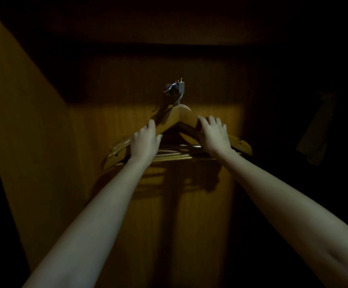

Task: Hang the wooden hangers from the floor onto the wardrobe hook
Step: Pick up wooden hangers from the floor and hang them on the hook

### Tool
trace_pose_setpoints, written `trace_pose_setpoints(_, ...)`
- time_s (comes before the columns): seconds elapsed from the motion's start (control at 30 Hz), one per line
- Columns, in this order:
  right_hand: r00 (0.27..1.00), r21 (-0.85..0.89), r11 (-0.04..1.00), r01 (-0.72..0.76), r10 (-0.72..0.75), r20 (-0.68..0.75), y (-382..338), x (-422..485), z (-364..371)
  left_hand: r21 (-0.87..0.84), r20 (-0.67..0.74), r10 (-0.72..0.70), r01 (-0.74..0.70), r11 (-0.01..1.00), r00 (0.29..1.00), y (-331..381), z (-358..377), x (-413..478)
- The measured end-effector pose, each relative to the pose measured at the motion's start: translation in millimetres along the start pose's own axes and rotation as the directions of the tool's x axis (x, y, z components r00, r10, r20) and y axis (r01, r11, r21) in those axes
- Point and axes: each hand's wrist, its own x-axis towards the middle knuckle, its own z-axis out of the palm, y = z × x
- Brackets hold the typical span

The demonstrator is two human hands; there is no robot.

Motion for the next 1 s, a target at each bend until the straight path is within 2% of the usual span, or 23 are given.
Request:
trace_pose_setpoints(0.23, 1.000, 0.012, 1.000, 0.020, -0.019, -0.006, -2, 0, 2, 0.083, -0.058, 0.028, -0.023, 0.996, 0.998, -4, -2, -3)
trace_pose_setpoints(0.4, 1.000, 0.001, 1.000, 0.017, -0.017, -0.008, -4, 1, 4, 0.050, -0.039, 0.002, 0.000, 0.999, 0.999, -8, -1, 1)
trace_pose_setpoints(0.57, 0.998, -0.002, 1.000, -0.016, 0.017, 0.058, -5, -3, -3, 0.023, -0.016, -0.013, 0.013, 1.000, 1.000, -3, -7, 3)
trace_pose_setpoints(0.8, 0.998, -0.034, 0.998, -0.058, 0.059, 0.036, 7, -34, -9, -0.016, -0.091, 0.114, -0.116, 0.993, 0.989, 13, -19, -18)
trace_pose_setpoints(1.0, 0.982, -0.036, 0.984, -0.174, 0.176, 0.069, 26, -73, -8, 0.008, 0.058, 0.138, -0.138, 0.990, 0.989, 14, -8, -45)
